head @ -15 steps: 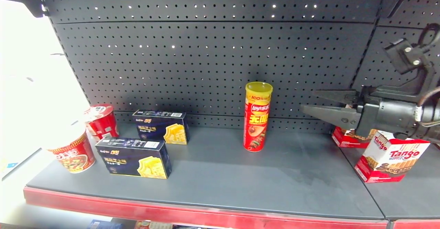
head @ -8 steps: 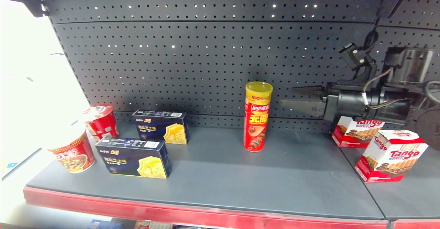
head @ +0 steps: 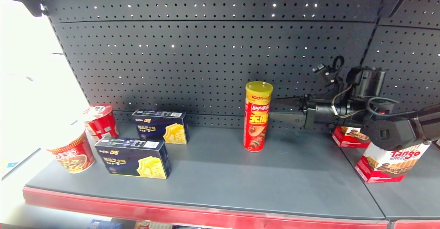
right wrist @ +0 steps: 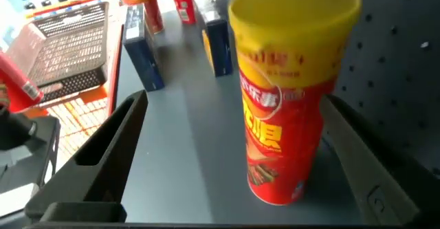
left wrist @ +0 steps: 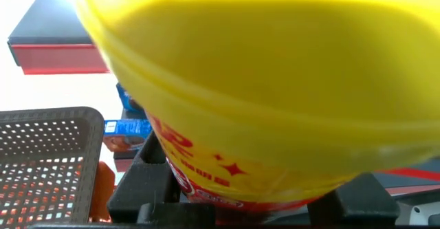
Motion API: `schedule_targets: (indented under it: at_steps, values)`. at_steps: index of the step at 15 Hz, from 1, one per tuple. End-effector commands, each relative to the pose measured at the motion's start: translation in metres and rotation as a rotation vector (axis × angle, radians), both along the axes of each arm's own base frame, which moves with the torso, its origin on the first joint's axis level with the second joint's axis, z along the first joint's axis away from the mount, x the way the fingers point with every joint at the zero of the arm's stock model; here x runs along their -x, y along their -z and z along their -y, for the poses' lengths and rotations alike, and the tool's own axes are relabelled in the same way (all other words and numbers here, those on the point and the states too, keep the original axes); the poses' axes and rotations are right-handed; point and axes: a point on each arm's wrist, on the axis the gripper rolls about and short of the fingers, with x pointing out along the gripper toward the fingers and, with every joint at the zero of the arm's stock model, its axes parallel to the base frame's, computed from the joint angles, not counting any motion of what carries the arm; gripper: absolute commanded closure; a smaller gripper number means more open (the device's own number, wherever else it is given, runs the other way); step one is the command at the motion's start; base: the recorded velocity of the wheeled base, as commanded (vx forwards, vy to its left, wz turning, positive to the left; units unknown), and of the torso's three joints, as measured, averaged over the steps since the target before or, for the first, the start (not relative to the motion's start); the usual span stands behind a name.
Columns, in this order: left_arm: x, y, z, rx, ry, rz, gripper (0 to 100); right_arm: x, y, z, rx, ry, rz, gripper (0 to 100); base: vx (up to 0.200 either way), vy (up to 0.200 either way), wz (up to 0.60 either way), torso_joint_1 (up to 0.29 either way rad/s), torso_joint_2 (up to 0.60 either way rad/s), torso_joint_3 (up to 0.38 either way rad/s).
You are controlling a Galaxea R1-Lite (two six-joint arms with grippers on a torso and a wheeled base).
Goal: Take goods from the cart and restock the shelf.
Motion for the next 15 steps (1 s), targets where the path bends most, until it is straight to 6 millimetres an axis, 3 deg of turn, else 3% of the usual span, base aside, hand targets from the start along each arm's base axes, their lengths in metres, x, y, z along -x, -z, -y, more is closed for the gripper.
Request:
schedule_targets:
  at_steps: [1,9,15]
  values:
    - [-0.001,0.002,0.0,0.0,0.002,-0.009,100,-0.013,0.019,-0.005,0.006,-0.017,-0.028,0,0.0,0.0,0.0,0.0,0.0,0.0]
    - [0.001,0.011,0.0,0.002,0.006,-0.011,100,-0.037,0.033,-0.019,-0.004,-0.063,-0.005,0,0.0,0.0,0.0,0.0,0.0,0.0]
    - [-0.001,0.019,0.0,-0.001,0.013,-0.038,100,-0.035,0.03,-0.015,-0.005,-0.055,0.001,0,0.0,0.0,0.0,0.0,0.0,0.0]
